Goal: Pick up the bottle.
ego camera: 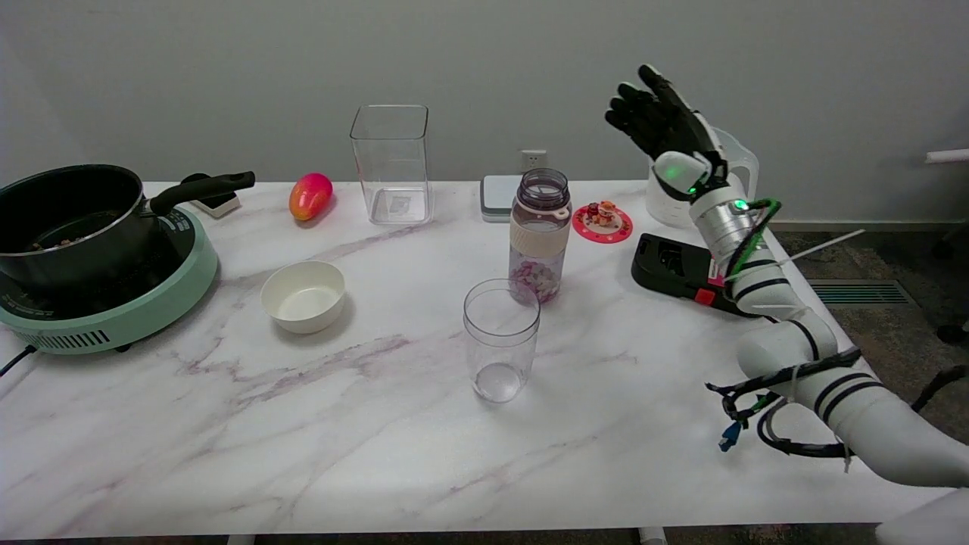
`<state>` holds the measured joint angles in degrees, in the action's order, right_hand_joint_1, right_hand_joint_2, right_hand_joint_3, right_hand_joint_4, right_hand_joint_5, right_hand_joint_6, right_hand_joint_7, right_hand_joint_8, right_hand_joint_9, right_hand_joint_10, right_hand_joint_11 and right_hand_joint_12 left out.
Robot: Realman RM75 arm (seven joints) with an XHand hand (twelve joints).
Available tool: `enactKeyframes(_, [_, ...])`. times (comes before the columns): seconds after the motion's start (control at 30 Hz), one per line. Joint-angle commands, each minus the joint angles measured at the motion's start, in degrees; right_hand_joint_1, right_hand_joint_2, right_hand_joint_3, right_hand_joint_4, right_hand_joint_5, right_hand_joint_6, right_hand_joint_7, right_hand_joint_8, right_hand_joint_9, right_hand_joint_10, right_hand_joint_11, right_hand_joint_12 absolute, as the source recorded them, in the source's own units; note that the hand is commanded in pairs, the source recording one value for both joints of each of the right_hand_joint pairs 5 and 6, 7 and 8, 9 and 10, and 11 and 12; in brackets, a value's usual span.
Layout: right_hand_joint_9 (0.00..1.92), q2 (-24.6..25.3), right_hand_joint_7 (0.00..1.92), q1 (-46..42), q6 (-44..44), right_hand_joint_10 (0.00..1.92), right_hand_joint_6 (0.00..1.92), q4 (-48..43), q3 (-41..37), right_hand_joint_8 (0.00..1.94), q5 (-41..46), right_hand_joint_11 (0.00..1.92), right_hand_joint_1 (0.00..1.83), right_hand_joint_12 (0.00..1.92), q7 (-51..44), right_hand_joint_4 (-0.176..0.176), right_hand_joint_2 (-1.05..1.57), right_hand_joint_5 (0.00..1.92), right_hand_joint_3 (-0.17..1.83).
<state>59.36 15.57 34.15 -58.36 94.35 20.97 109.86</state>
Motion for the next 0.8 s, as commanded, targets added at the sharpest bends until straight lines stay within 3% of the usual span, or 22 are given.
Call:
enactKeyframes(0.03, [0.46,4.77,0.42,9.75,-0.47,0.46,0.21,8.75,5.59,0.42,-21.95,0.46,1.16,0.46,0.93,0.000,-0.71,0.21,1.04])
enactKeyframes(0.2, [0.48,5.52,0.44,8.59,-0.26,0.48,0.25,8.77,5.80,0.44,-23.41,0.48,1.18,0.48,0.90,0.000,-0.64,0.25,0.98])
enactKeyframes(0.8, [0.51,7.82,0.56,7.50,3.37,0.51,0.36,16.88,5.24,0.56,-23.01,0.52,1.23,0.52,-2.70,0.000,-0.67,0.36,1.15])
